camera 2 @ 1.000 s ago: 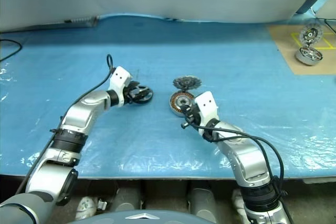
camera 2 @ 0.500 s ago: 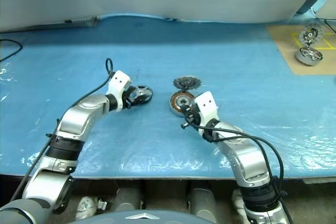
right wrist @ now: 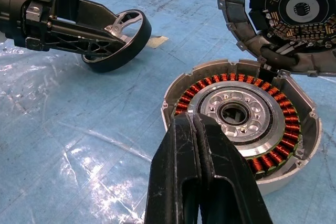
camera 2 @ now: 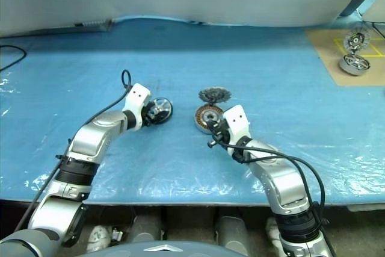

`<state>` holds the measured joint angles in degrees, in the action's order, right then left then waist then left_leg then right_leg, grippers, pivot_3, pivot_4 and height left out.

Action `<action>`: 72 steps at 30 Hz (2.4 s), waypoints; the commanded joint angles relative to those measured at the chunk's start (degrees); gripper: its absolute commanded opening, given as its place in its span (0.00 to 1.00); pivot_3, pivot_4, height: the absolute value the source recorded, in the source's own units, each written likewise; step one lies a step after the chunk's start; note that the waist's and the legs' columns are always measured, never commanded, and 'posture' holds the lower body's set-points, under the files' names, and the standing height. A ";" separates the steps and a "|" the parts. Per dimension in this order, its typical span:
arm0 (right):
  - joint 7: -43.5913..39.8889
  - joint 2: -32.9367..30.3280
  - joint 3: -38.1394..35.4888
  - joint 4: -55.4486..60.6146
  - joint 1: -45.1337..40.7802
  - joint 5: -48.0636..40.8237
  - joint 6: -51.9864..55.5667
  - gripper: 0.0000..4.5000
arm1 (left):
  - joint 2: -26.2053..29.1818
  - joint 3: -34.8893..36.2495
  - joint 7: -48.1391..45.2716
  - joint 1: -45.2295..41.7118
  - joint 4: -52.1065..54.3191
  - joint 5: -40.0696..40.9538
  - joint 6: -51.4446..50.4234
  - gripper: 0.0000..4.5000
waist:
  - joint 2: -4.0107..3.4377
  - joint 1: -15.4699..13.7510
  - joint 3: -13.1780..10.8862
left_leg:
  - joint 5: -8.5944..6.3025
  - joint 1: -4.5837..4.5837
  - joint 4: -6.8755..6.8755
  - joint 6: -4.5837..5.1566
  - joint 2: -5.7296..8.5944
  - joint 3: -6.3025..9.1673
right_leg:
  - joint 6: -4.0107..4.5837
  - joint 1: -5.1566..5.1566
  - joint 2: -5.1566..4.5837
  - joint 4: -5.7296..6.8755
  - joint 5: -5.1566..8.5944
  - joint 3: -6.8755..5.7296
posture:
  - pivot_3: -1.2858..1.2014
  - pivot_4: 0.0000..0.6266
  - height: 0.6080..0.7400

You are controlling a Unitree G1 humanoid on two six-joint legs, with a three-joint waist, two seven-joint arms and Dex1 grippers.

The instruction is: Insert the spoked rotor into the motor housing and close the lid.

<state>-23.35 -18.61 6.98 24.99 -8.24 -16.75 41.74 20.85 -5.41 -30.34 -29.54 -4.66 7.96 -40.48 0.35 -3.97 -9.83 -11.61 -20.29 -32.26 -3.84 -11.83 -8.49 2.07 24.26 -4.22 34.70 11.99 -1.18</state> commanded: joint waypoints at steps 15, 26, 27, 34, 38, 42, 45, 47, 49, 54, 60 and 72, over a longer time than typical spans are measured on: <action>-0.88 0.55 -3.04 2.46 2.56 -1.09 -6.67 0.00 | 3.86 3.33 -5.88 -0.52 -0.68 2.49 5.88 0.30 | -0.19 -0.06 0.11 | 0.00 0.00 0.04 0.01 0.03 0.00 | -0.09 0.00 -0.05 -0.05 0.05 -0.02 | 0.52 0.24 1.00; -4.57 -2.27 -4.56 0.14 11.29 0.96 -21.09 0.00 | 11.29 -2.85 -25.36 -2.40 11.23 11.51 0.99 0.30 | -0.17 -0.02 0.10 | 0.00 -0.78 0.06 0.00 0.02 0.05 | -0.05 0.66 -0.01 -0.02 0.04 -0.07 | 0.52 0.24 1.00; -4.81 -2.16 -4.80 -0.09 11.76 0.68 -21.81 0.00 | 11.01 -3.70 -25.77 -3.17 11.43 11.76 0.43 0.30 | -0.17 -0.03 0.10 | 0.00 -0.78 0.06 0.01 0.01 0.05 | -0.04 0.62 -0.01 0.00 0.04 -0.07 | 0.52 0.24 1.00; -3.87 -0.15 -5.65 -3.42 14.79 1.29 -26.01 0.00 | 3.95 -9.53 -22.42 -9.39 8.79 9.10 0.91 0.30 | -0.17 0.00 0.10 | 0.00 -0.83 -0.07 0.02 0.03 0.04 | -0.04 0.51 -0.06 0.01 0.03 -0.06 | 0.52 0.24 1.00; -2.19 1.64 -6.04 -5.18 15.30 1.89 -27.75 0.00 | 0.76 -12.13 -21.11 -11.52 7.43 7.37 1.09 0.30 | -0.17 0.17 0.10 | 0.00 -0.82 0.00 0.02 0.00 0.04 | -0.04 0.53 0.01 0.00 0.03 -0.07 | 0.52 0.24 1.00; -1.43 2.20 -5.53 -6.44 15.58 3.12 -28.83 0.00 | -1.24 -14.16 -20.86 -12.98 5.81 5.79 1.81 0.30 | -0.17 0.08 0.10 | 0.00 -0.82 -0.05 0.02 0.02 0.04 | -0.04 0.51 0.00 0.01 0.02 -0.06 | 0.52 0.24 1.00; -1.22 2.50 -5.32 -6.74 15.63 3.52 -29.12 0.00 | -2.59 -14.97 -20.31 -14.07 3.87 4.53 2.79 0.30 | -0.17 -0.01 0.10 | 0.00 -0.81 -0.08 0.02 0.02 0.05 | -0.05 0.48 -0.01 0.02 0.02 -0.07 | 0.52 0.24 1.00; -1.15 2.65 -5.30 -6.83 15.63 3.66 -29.21 0.00 | -3.20 -15.53 -19.93 -14.74 2.17 3.21 3.83 0.30 | -0.17 0.01 0.10 | 0.00 -0.81 -0.10 0.02 0.03 0.05 | -0.05 0.46 -0.02 0.02 0.02 -0.07 | 0.52 0.24 1.00; -1.14 2.84 -5.46 -6.85 15.61 3.58 -29.27 0.00 | -3.65 -15.87 -19.90 -15.14 0.77 2.26 4.78 0.30 | -0.17 0.02 0.10 | 0.00 -0.80 -0.09 0.02 0.03 0.05 | -0.05 0.45 -0.02 0.02 0.02 -0.07 | 0.52 0.24 1.00; -1.35 3.43 -5.84 -7.10 15.42 3.06 -29.58 0.00 | -4.89 -16.00 -19.96 -16.11 -2.28 0.85 6.14 0.30 | -0.17 -0.03 0.10 | 0.00 -0.82 -0.09 0.03 0.03 0.06 | -0.05 0.45 -0.01 0.02 0.01 -0.08 | 0.52 0.24 1.00; -1.43 3.55 -5.43 -7.54 15.47 3.43 -29.75 0.00 | -6.74 -15.95 -19.58 -16.98 -5.61 -0.45 7.96 0.30 | -0.17 -0.10 0.10 | 0.00 -0.76 -0.12 0.03 0.03 0.07 | -0.05 0.37 -0.02 0.03 0.01 -0.08 | 0.52 0.24 1.00; -1.02 3.36 -5.25 -8.41 15.45 4.56 -29.81 0.00 | -5.52 -16.53 -21.39 -16.92 -6.65 -2.49 8.66 0.30 | -0.16 -0.04 0.10 | 0.00 -0.72 -0.15 0.04 0.03 0.08 | -0.05 0.30 -0.03 0.04 0.01 -0.09 | 0.52 0.24 1.00</action>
<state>-24.56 -15.32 1.79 15.91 7.46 -12.32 13.13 14.46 -21.72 -51.19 -46.11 -12.38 6.26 -31.74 0.19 -4.01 -9.73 -11.61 -21.00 -32.41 -3.80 -11.81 -8.40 2.02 24.57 -4.25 34.74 12.00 -1.28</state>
